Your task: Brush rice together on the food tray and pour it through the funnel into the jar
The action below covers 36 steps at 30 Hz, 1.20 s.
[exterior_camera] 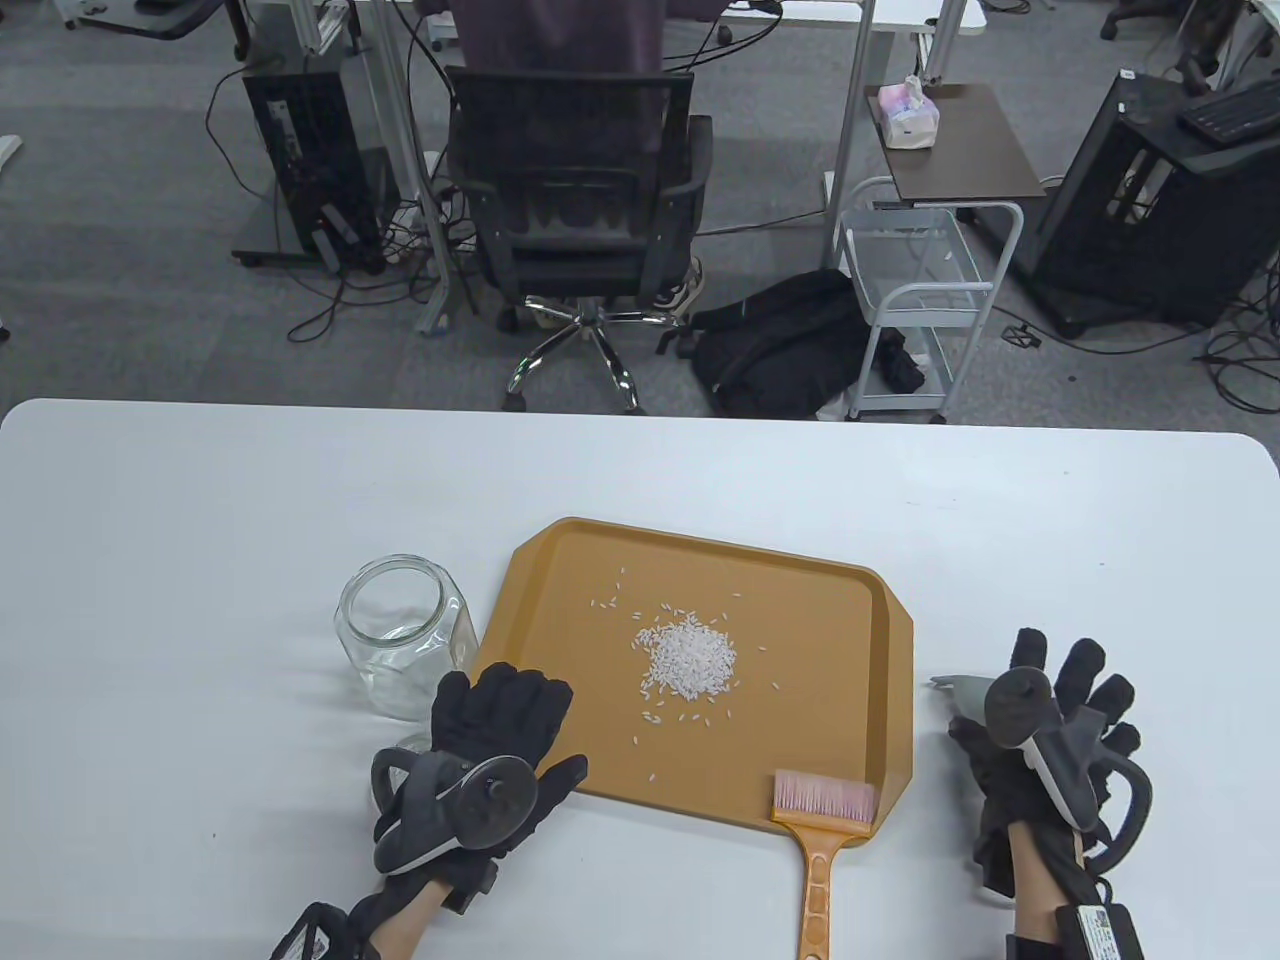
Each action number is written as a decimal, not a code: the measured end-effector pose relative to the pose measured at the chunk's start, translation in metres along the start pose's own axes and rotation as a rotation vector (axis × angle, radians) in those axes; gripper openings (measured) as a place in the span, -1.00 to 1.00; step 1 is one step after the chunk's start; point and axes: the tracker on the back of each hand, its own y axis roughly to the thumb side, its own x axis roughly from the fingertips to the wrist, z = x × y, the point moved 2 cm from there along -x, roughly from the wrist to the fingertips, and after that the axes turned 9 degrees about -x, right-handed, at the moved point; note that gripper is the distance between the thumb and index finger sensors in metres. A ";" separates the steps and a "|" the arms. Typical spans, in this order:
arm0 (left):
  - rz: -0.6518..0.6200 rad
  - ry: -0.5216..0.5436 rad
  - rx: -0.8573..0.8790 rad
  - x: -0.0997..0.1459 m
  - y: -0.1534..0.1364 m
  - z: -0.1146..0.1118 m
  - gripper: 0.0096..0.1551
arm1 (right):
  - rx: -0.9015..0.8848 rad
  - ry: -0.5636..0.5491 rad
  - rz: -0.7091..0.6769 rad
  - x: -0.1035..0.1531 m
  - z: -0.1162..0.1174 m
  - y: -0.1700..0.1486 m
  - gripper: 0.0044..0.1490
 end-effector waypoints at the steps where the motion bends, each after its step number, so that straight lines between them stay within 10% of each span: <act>1: 0.003 0.000 0.002 0.000 -0.001 0.000 -0.14 | -0.003 0.010 0.006 -0.001 0.001 -0.001 0.44; 22: 0.016 -0.036 0.043 0.003 -0.004 -0.002 -0.13 | -0.145 0.002 -0.017 -0.004 0.001 -0.004 -0.11; 36: -0.032 -0.029 0.106 0.002 0.009 0.000 0.07 | -0.094 -0.364 -0.357 0.054 -0.039 0.054 -0.35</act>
